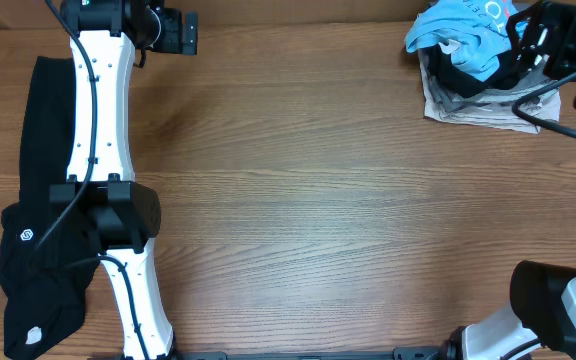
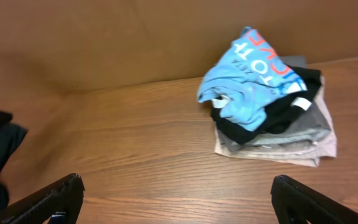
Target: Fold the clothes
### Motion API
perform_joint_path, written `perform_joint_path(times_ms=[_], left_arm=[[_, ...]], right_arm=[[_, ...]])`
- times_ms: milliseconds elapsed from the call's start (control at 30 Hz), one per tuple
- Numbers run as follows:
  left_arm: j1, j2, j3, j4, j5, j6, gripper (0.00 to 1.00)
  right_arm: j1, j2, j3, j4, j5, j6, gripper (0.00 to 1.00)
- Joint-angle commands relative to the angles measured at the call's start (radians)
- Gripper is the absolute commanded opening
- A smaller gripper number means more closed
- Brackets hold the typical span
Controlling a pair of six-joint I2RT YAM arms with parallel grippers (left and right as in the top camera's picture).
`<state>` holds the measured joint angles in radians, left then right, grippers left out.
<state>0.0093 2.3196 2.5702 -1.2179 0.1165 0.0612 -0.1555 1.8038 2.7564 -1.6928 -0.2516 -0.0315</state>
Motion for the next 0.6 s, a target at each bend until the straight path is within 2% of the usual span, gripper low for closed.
perform_joint_path(times_ms=[0,133,333,567], left_arm=[[0.009,0.015,0.017,0.003,0.007,0.003,1.0],[0.009,0.015,0.017,0.003,0.007,0.003,1.0],[0.009,0.015,0.017,0.003,0.007,0.003,1.0],[0.009,0.015,0.017,0.003,0.007,0.003,1.0]], right_arm=[[0.066,-0.049,-0.053,0.041,0.009,-0.032,1.0],[0.135,-0.137,-0.24,0.193,0.042,-0.029,1.0],[0.19,-0.407,-0.801,0.615,0.041,-0.001,1.0],[0.19,-0.766,-1.486,1.085,0.04,0.071,1.0]])
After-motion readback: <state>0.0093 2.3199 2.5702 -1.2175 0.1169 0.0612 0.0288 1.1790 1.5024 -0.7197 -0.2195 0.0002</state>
